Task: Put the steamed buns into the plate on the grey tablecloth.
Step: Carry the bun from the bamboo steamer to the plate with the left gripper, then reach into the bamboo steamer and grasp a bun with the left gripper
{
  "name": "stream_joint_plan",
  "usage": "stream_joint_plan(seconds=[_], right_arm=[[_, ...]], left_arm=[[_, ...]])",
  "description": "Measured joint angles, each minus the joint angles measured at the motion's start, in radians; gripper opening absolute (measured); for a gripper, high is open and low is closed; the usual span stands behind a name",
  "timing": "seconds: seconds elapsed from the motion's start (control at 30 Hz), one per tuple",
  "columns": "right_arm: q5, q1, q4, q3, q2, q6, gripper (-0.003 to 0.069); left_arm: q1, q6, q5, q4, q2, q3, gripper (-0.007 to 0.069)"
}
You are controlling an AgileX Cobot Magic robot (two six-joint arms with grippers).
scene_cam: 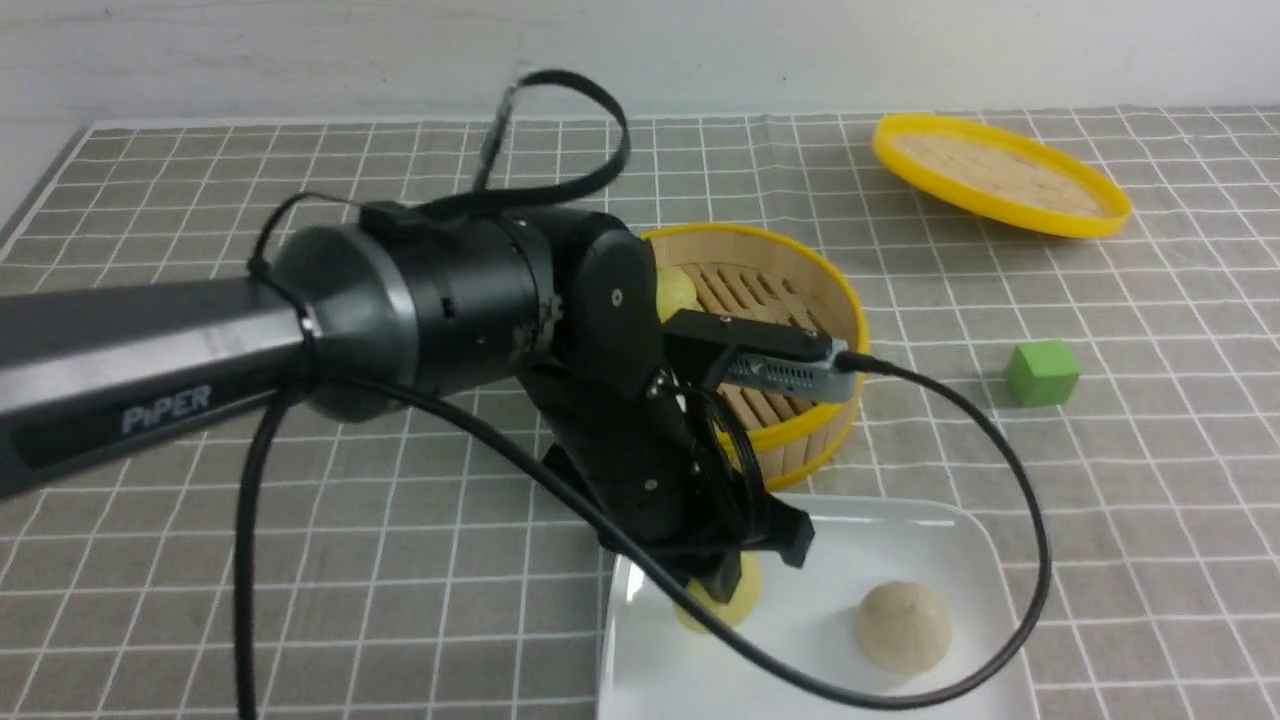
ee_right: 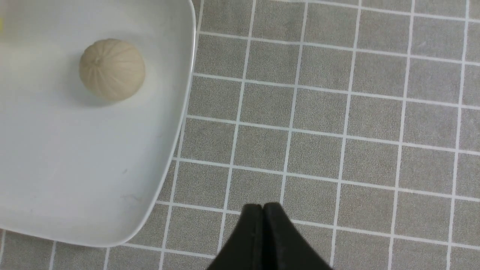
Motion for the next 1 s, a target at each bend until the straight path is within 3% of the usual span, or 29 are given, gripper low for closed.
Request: stream_joint_plan(seconds=[0.2, 0.3, 0.63, 0.83, 1.0], right_arm=[[0.000, 0.000, -0.002, 0.000, 0.000, 0.000, -0.0006], [0.000, 0.000, -0.003, 0.000, 0.000, 0.000, -0.0006], [0.000, 0.000, -0.006, 0.000, 0.000, -0.018, 0.0001], [-0.001, 0.000, -0.006, 0.000, 0.000, -0.019, 0.0002], [-0.001, 0.000, -0.006, 0.000, 0.000, -0.019, 0.0006]], left_arm=[[0.002, -0.041, -0.040, 0.010, 0.010, -0.028, 0.0443], [0.032, -0.103, -0.028, 0.028, 0.013, -0.130, 0.0489], [0.244, -0.186, 0.075, 0.081, 0.249, -0.641, 0.0498], [0.257, -0.186, 0.093, 0.147, 0.445, -0.843, 0.0498], [0.256, -0.186, 0.093, 0.174, 0.516, -0.868, 0.0479]])
